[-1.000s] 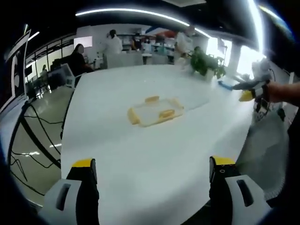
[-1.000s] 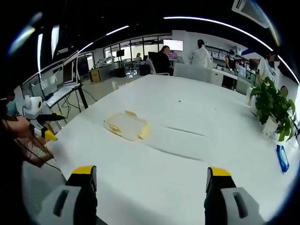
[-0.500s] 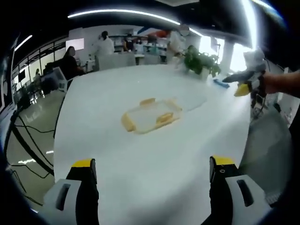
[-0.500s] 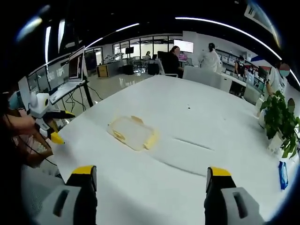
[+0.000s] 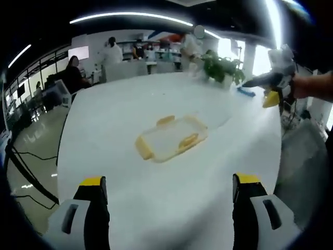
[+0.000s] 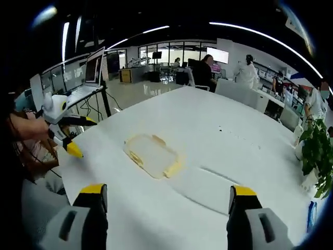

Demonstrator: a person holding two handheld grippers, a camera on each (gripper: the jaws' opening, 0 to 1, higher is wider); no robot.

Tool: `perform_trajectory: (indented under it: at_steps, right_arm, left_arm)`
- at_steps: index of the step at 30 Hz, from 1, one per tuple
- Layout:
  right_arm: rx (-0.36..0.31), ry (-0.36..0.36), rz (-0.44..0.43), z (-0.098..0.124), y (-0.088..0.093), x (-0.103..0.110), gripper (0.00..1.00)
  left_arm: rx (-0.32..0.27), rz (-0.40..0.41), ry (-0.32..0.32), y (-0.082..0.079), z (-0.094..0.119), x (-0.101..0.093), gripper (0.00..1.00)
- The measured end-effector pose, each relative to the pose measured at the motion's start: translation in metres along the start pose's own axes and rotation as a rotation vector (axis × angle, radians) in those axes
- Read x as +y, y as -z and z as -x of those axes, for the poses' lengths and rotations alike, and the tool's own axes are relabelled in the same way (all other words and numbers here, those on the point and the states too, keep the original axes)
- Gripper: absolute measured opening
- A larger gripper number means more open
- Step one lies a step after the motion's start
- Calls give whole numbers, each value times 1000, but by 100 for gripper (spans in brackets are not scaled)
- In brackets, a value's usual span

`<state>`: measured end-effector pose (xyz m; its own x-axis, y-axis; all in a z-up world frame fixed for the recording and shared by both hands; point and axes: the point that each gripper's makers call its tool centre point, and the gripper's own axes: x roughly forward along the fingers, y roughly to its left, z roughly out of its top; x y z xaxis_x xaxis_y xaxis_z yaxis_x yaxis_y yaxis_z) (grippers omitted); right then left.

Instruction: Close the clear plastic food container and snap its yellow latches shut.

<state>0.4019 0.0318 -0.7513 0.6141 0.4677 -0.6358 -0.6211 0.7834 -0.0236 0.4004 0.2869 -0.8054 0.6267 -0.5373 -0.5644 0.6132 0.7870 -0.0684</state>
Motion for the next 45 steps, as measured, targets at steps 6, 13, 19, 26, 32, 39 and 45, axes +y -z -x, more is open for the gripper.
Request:
perform_trajectory:
  at_steps: [6, 13, 19, 26, 32, 39, 45]
  right_arm:
    - [8, -36, 91, -9, -5, -5, 96]
    - [29, -91, 161, -22, -3, -10, 94]
    - [43, -142, 246, -39, 0, -12, 93]
    - [63, -196, 335, -60, 4, -11, 93]
    - [66, -239, 376, -71, 3, -7, 93]
    - [88, -312, 387, -89, 7, -5, 90]
    - [120, -324, 474, -102, 10, -7, 88]
  left_arm:
    - [35, -39, 16, -1, -7, 2, 96]
    - [84, -83, 47, 1, -16, 0, 98]
    - [121, -139, 73, 1, -26, 6, 99]
    - [180, -180, 70, 10, -37, 21, 99]
    - [194, -177, 89, 12, -43, 28, 98]
    - [218, -201, 111, 13, -53, 36, 97]
    - [240, -267, 156, 13, -65, 38, 94]
